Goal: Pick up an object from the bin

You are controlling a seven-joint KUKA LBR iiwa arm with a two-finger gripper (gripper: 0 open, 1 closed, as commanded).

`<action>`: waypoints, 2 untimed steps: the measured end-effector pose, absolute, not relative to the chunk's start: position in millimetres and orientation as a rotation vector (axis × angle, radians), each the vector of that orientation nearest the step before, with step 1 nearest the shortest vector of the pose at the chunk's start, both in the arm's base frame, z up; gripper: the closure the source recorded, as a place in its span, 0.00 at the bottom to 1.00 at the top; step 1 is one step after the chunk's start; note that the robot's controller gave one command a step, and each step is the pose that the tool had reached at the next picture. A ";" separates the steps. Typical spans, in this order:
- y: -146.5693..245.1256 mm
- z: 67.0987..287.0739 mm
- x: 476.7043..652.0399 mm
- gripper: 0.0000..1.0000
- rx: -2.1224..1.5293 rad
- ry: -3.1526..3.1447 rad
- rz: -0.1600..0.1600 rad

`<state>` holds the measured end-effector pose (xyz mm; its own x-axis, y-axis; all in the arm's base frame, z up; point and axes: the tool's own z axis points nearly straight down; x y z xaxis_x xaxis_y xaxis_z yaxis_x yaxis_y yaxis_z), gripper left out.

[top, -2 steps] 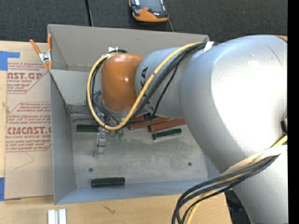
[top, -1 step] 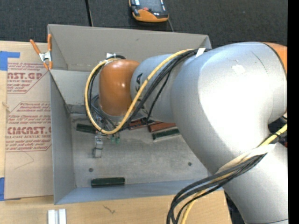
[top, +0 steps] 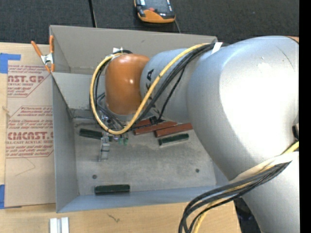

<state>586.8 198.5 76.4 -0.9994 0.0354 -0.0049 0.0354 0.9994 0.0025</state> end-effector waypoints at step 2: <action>198.8 75.5 587.0 1.00 0.043 3.140 0.003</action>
Offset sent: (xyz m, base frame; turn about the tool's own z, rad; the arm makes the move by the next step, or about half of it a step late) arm 0.0000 0.0000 0.0000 0.0000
